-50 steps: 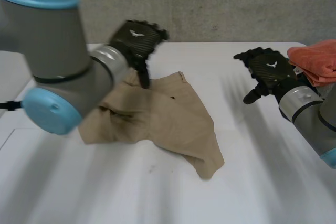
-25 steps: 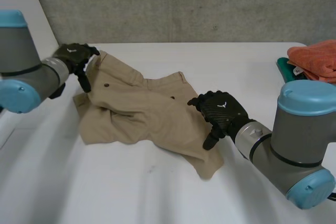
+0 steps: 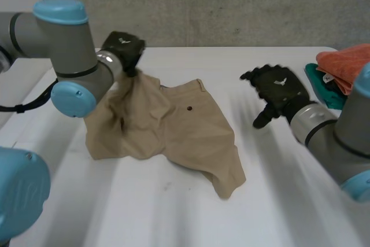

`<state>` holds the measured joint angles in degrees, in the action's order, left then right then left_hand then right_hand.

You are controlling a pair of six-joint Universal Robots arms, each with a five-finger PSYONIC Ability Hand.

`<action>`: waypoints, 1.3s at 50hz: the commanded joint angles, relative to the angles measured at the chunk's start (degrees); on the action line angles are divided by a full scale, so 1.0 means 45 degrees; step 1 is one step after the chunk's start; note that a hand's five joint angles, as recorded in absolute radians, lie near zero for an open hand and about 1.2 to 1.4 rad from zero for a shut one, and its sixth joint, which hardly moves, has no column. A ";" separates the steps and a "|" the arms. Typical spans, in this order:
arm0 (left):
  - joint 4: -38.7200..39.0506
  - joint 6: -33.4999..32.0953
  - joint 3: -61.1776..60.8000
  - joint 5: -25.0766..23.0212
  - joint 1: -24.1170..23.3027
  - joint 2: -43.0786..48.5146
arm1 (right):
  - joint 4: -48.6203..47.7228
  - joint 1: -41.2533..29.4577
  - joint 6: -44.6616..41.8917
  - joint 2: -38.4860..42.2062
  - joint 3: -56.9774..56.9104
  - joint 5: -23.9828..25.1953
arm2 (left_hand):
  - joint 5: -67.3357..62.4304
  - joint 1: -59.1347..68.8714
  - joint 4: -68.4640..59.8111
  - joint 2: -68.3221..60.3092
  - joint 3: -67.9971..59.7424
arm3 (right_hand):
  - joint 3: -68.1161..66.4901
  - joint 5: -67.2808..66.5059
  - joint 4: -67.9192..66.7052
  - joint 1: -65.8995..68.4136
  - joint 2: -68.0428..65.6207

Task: Fold the laundry.

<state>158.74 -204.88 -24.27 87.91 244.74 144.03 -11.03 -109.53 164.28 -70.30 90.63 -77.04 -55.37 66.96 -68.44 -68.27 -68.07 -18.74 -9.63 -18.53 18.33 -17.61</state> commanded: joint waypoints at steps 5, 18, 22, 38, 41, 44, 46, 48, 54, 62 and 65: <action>0.0525 0.0374 -0.5346 -0.1586 -0.4169 -0.2495 | 0.0381 0.2327 0.1090 -0.0627 -0.1350 0.0187 | -0.3250 0.2898 -0.2568 -0.2606 -0.2652 | -0.0900 -0.0702 -0.0947 0.0990 -0.1151; 0.1462 0.0530 -0.7634 -0.1196 -0.5931 -0.3410 | 0.0713 0.2739 0.0584 0.0095 -0.1604 0.0871 | 0.6195 -0.6548 0.6877 0.6839 0.6794 | -0.0862 -0.0665 -0.0909 0.0953 -0.1114; 0.1872 0.0510 -0.8005 -0.0748 -0.5111 -0.4640 | 0.0888 0.2622 0.0251 0.0096 -0.1702 0.0969 | 0.8965 -0.9318 0.9647 0.9610 0.9564 | -0.0862 -0.0665 -0.0909 0.0953 -0.1114; 0.2322 0.0491 -0.9452 -0.0239 -0.2044 -0.6909 | 0.4461 0.1978 -0.2541 -0.1487 -0.1838 0.1867 | 1.1660 -1.2013 1.2342 1.2305 1.2259 | -0.0862 -0.0665 -0.0909 0.0953 -0.1114; 0.2284 0.0472 -0.9024 -0.0355 -0.1751 -0.6171 | 0.5241 0.1705 -0.2660 -0.1235 -0.2013 0.1848 | 1.1697 -1.2050 1.2379 1.2342 1.2296 | -0.0862 -0.0665 -0.0909 0.0953 -0.1114; 0.2030 0.0452 -0.8379 -0.0395 -0.1672 -0.5388 | 0.5634 0.1548 -0.2562 -0.0785 -0.2209 0.1809 | 1.2144 -1.2497 1.2826 1.2789 1.2743 | -0.0900 -0.0702 -0.0947 0.0990 -0.1151; 0.1621 0.0374 -0.7540 -0.0395 -0.1672 -0.4470 | 0.5908 0.1450 -0.2484 -0.0102 -0.2482 0.1692 | 1.2258 -1.2610 1.2940 1.2902 1.2857 | -0.0900 -0.0702 -0.0947 0.0990 -0.1151; 0.1347 0.0277 -0.6857 -0.0473 -0.1652 -0.3846 | 0.6045 0.1372 -0.2445 0.0444 -0.2716 0.1594 | 1.2305 -1.2658 1.2987 1.2950 1.2904 | -0.0862 -0.0665 -0.0909 0.0953 -0.1114; -0.0214 -0.0602 -0.3518 -0.1039 -0.1691 -0.1150 | 0.6065 0.0981 -0.1899 0.2495 -0.3927 0.0833 | 1.2305 -1.2658 1.2987 1.2950 1.2904 | -0.0937 -0.0739 -0.0984 0.1027 -0.1188; -0.2695 -0.2125 0.1169 -0.0942 -0.1809 0.2560 | 0.5441 0.0376 -0.0980 0.4664 -0.5314 0.0129 | 0.9726 -1.0079 1.0408 1.0371 1.0325 | -0.3883 -0.3685 -0.3929 0.3973 -0.4134; -0.3611 -0.3020 0.2845 -0.0748 -0.1809 0.3692 | 0.4974 0.0220 -0.0746 0.5094 -0.6208 0.0071 | -0.0206 -0.0146 0.0476 0.0438 0.0392 | -1.3253 -1.3055 -1.3300 1.3343 -1.3504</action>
<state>152.06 -210.96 -29.06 83.17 236.91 147.58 15.28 -106.48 157.92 -53.69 69.78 -75.34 -3.36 12.57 -12.05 -12.18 -12.55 -26.68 -16.75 -26.74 26.81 -25.87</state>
